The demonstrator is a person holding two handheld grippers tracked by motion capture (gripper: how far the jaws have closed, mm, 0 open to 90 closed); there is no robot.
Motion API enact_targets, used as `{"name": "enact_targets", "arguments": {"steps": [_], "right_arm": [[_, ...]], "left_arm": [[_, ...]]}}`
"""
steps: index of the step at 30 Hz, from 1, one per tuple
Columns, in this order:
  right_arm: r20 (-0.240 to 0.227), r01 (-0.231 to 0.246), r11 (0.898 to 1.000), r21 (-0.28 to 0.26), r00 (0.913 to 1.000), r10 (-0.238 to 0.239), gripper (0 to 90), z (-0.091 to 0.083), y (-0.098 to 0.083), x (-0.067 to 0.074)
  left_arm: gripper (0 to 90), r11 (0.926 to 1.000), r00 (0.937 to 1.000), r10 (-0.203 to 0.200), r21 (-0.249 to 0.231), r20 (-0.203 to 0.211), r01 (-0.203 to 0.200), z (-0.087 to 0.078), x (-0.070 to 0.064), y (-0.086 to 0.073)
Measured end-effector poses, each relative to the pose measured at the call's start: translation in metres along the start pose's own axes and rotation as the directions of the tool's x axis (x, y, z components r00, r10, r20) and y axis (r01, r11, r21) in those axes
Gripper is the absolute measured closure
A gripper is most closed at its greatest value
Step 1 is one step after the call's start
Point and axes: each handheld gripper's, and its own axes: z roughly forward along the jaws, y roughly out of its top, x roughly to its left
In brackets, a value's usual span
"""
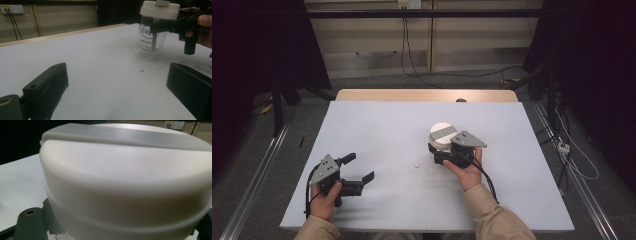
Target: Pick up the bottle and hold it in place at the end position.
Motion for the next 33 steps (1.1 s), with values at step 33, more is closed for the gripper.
{"name": "enact_targets", "arguments": {"steps": [33], "right_arm": [[-0.017, 0.014, 1.000, 0.025, 0.9998, -0.013, 18.1, 0.027, 0.002, 0.004]], "left_arm": [[3.5, 0.9999, 0.9999, -0.013, -0.007, 0.006, 0.013, 0.000, -0.001, 0.000]]}}
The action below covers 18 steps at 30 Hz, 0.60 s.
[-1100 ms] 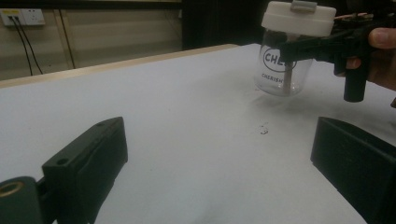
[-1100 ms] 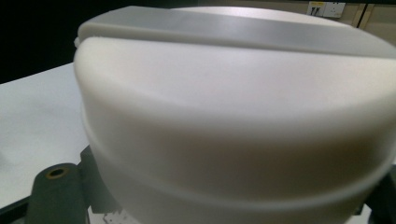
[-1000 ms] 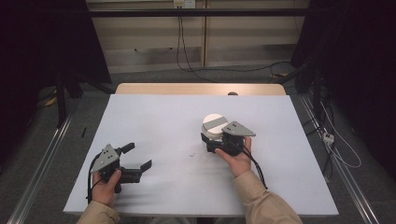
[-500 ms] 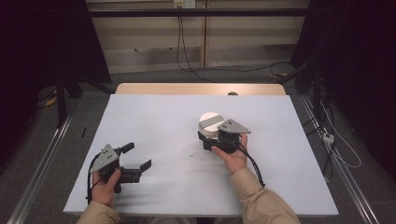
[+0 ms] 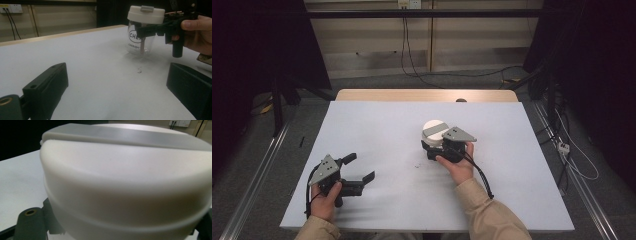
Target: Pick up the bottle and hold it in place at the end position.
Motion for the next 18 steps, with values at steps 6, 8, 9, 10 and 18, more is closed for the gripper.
{"name": "enact_targets", "arguments": {"steps": [6, 8, 9, 10, 18], "right_arm": [[0.001, -0.005, 1.000, 0.005, 1.0000, 0.005, 18.1, 0.0020, -0.0006, -0.0014], [0.003, -0.007, 1.000, 0.004, 1.0000, 0.007, 18.1, 0.0025, -0.0007, -0.0022], [0.003, -0.007, 1.000, 0.004, 1.0000, 0.007, 18.1, 0.0025, -0.0007, -0.0022], [0.005, -0.010, 1.000, 0.004, 0.9999, 0.010, 18.1, 0.0029, -0.0006, -0.0029], [-0.003, -0.016, 1.000, 0.005, 0.9999, 0.016, 18.1, 0.0076, 0.0025, -0.0030]], "left_arm": [[3.5, 1.0000, 1.0000, -0.007, -0.003, -0.001, 0.007, -0.0003, -0.0007, -0.0007], [3.5, 0.9999, 0.9999, -0.010, -0.006, -0.002, 0.010, -0.0006, -0.0010, -0.0009], [3.5, 0.9999, 0.9999, -0.010, -0.006, -0.002, 0.010, -0.0006, -0.0010, -0.0009], [3.5, 0.9999, 0.9999, -0.012, -0.006, -0.001, 0.012, -0.0007, -0.0012, -0.0009], [3.5, 1.0000, 1.0000, -0.008, 0.000, -0.002, 0.008, -0.0010, -0.0013, -0.0018]]}}
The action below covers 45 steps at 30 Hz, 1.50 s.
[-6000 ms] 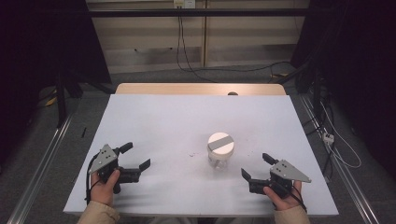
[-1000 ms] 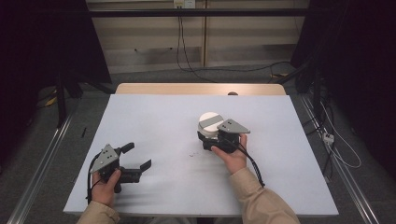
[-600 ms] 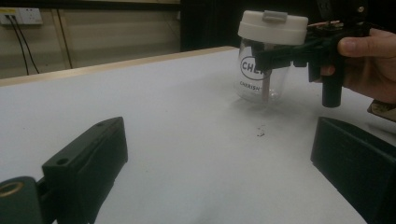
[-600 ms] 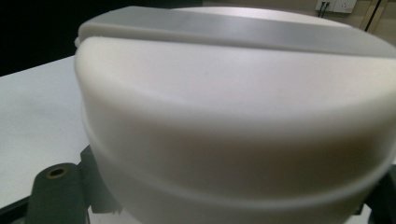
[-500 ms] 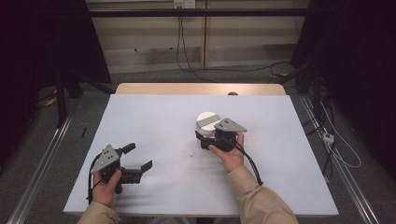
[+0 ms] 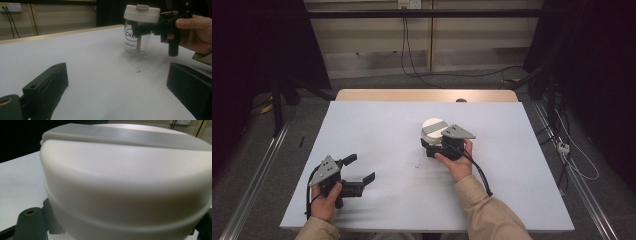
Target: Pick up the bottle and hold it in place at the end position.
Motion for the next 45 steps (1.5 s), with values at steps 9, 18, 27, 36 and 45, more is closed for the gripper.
{"name": "enact_targets", "arguments": {"steps": [9, 18, 27, 36, 45], "right_arm": [[0.002, 0.007, 1.000, 0.008, 1.0000, -0.007, 18.1, 0.007, 0.002, 0.000], [0.012, -0.003, 1.000, 0.009, 0.9999, 0.003, 18.1, 0.009, 0.001, -0.006], [0.022, -0.009, 1.000, 0.018, 0.9997, 0.009, 18.2, 0.016, 0.000, -0.011], [0.009, 0.012, 1.000, 0.020, 0.9999, -0.012, 18.1, 0.024, 0.003, -0.005], [-0.003, 0.025, 0.999, 0.031, 0.9997, -0.025, 18.1, 0.028, 0.001, -0.002]], "left_arm": [[3.5, 1.0000, 1.0000, -0.004, -0.008, 0.000, 0.004, -0.001, 0.000, 0.000], [3.5, 1.0000, 1.0000, 0.001, 0.000, 0.005, -0.001, 0.000, -0.001, 0.000], [3.5, 1.0000, 1.0000, -0.003, -0.005, 0.001, 0.003, 0.000, -0.001, 0.000], [3.5, 1.0000, 1.0000, 0.004, 0.000, 0.000, -0.004, 0.000, 0.000, 0.000], [3.5, 1.0000, 1.0000, 0.005, -0.003, 0.004, -0.005, 0.001, 0.000, 0.000]]}}
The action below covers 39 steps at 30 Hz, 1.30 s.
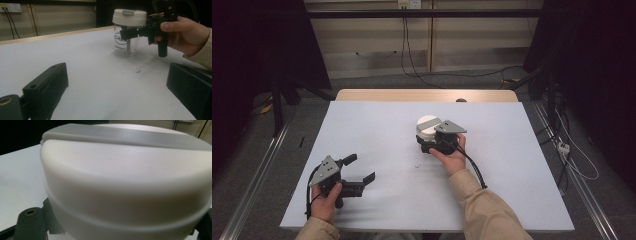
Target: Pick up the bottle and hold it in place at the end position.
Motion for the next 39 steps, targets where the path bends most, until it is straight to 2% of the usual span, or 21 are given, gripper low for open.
{"name": "enact_targets", "arguments": {"steps": [5, 9, 19, 26, 32, 38, 39], "right_arm": [[0.001, 0.005, 1.000, 0.006, 1.0000, -0.005, 18.1, 0.001, -0.001, 0.000], [0.003, 0.006, 1.000, 0.003, 1.0000, -0.006, 18.1, 0.001, -0.002, -0.001], [-0.001, 0.044, 0.999, 0.006, 0.9991, -0.044, 18.2, 0.002, -0.004, 0.000], [-0.007, 0.042, 0.999, 0.010, 0.9991, -0.042, 18.2, 0.001, -0.005, -0.002], [-0.011, 0.043, 0.999, 0.007, 0.9990, -0.043, 18.3, 0.000, -0.006, -0.002], [-0.018, 0.051, 0.999, 0.009, 0.9986, -0.051, 18.4, -0.001, -0.006, -0.002], [-0.017, 0.050, 0.999, 0.010, 0.9986, -0.050, 18.4, -0.001, -0.006, -0.002]], "left_arm": [[3.5, 0.9999, 1.0000, -0.008, -0.008, -0.003, 0.008, 0.000, 0.000, 0.000], [3.5, 1.0000, 1.0000, 0.000, -0.003, 0.000, 0.000, 0.000, -0.001, 0.001], [3.5, 1.0000, 1.0000, -0.003, 0.001, 0.006, 0.003, 0.002, -0.002, 0.002], [3.4, 0.9999, 0.9999, -0.012, 0.002, 0.001, 0.012, 0.006, -0.003, 0.006], [3.4, 0.9995, 0.9996, -0.028, -0.012, 0.008, 0.028, 0.013, -0.004, 0.011], [3.5, 0.9983, 0.9983, -0.058, -0.006, 0.010, 0.058, 0.025, -0.005, 0.018], [3.7, 0.9988, 0.9986, -0.050, 0.003, 0.015, 0.050, 0.027, -0.004, 0.019]]}}
